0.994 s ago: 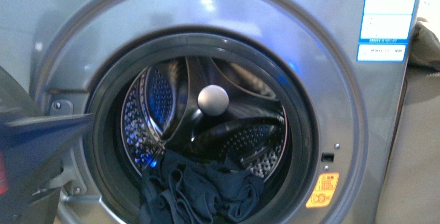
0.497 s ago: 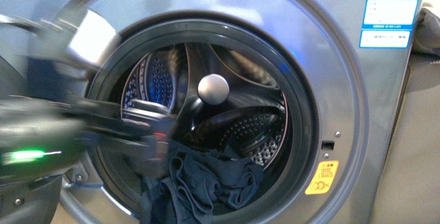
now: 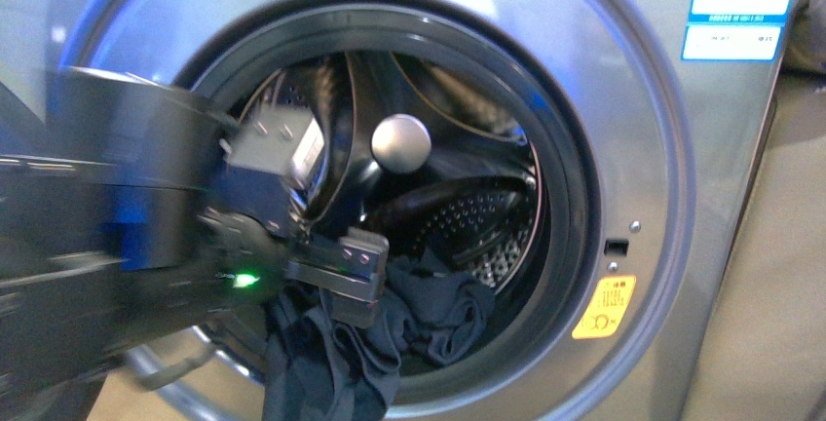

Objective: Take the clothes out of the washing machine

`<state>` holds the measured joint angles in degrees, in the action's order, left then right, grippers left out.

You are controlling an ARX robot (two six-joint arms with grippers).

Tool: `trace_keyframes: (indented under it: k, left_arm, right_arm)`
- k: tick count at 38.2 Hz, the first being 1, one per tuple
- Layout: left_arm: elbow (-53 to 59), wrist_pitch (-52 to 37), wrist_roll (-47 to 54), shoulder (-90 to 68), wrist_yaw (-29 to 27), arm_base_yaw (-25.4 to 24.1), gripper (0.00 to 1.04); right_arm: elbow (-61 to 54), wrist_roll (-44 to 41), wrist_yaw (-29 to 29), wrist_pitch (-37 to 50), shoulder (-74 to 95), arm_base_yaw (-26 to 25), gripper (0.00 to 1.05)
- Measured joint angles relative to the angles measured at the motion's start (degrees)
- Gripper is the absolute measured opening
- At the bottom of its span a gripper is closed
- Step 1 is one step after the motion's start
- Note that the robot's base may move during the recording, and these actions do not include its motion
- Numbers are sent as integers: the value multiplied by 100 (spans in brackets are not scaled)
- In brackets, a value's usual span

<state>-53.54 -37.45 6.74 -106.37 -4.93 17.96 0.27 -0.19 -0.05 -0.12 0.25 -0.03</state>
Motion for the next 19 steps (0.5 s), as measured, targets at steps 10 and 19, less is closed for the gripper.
trace_keyframes:
  k: [10, 19]
  left_arm:
    - [-863, 503, -326, -763, -481, -37, 98]
    - [-1340, 920, -402, -1165, -824, -37, 98]
  right_arm:
    - [0, 0, 0, 0, 0, 0, 97]
    - [0, 0, 0, 0, 0, 0, 97]
